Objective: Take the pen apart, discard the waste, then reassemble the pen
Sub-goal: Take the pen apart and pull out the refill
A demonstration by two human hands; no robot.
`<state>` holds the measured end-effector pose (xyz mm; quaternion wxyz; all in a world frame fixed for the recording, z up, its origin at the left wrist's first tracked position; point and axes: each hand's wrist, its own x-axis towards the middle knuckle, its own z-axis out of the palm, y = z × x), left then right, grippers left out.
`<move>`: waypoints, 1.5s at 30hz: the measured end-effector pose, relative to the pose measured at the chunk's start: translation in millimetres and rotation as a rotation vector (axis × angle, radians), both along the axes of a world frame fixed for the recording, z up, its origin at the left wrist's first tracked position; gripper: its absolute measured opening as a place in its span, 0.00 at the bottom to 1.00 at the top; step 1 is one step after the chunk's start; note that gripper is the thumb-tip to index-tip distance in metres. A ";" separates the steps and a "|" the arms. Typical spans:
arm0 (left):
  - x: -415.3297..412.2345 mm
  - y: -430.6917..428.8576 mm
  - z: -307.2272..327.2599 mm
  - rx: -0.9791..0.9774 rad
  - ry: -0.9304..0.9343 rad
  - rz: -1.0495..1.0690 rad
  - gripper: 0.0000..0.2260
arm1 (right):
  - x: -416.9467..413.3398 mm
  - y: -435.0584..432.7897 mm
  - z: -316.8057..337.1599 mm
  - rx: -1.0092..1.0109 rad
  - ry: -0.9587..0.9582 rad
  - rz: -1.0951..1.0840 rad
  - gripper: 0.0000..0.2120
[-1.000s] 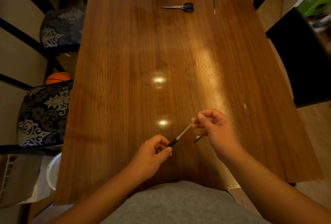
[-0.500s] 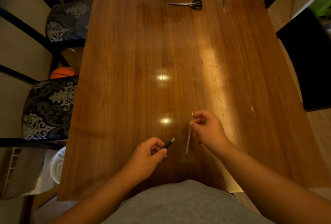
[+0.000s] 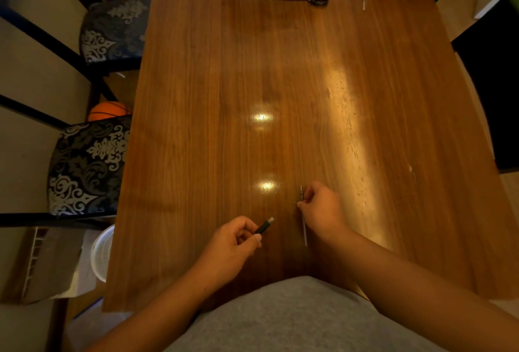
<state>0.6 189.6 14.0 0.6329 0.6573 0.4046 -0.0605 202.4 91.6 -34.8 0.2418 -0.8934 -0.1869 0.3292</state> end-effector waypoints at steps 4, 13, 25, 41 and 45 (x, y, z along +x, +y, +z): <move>-0.6 1.7 -2.3 0.003 -0.005 -0.009 0.09 | -2.7 1.3 3.7 -0.032 -0.038 0.027 0.05; -0.4 -0.7 -5.9 0.128 0.005 0.022 0.07 | -3.6 -1.4 6.7 -0.011 -0.043 0.023 0.08; 21.7 -8.8 -37.3 0.164 0.130 0.103 0.08 | 8.3 -121.2 25.1 -0.201 -0.245 0.134 0.29; 67.4 0.8 -52.5 0.703 0.317 -0.314 0.10 | -2.3 -157.4 7.3 -0.360 -0.225 0.208 0.42; 76.2 -0.4 -54.2 0.754 0.325 -0.387 0.11 | -2.2 -157.3 5.8 -0.360 -0.215 0.199 0.41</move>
